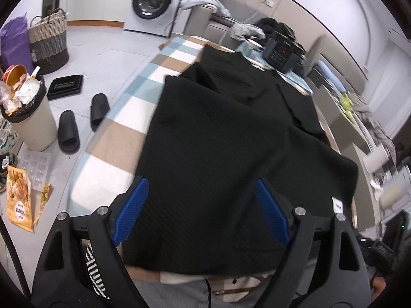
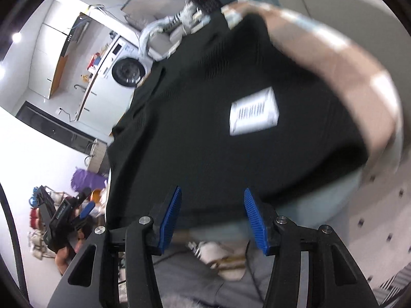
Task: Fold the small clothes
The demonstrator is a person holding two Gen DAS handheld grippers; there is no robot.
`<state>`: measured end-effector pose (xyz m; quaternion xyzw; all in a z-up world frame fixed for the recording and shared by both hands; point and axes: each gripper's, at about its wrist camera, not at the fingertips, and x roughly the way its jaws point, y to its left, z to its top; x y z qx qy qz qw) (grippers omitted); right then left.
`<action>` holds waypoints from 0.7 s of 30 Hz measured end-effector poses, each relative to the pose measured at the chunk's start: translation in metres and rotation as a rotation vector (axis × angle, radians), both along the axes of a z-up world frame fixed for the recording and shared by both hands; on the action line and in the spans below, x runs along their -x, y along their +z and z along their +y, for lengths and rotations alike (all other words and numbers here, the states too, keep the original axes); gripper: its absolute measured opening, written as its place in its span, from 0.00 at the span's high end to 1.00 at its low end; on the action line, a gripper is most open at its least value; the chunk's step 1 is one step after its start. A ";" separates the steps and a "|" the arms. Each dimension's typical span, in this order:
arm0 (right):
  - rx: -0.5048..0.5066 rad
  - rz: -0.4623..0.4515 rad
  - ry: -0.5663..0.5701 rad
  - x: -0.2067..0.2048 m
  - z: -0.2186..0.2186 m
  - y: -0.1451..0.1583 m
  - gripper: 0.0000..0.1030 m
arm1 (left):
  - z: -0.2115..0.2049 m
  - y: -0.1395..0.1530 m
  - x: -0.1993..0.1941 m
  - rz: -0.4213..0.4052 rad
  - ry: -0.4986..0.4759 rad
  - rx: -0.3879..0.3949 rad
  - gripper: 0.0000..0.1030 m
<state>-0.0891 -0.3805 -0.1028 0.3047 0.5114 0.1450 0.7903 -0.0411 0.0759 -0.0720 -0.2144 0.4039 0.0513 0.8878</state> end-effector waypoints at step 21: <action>-0.117 0.033 0.068 0.003 0.038 -0.014 0.41 | -0.094 -0.030 0.044 0.064 -0.226 0.042 0.19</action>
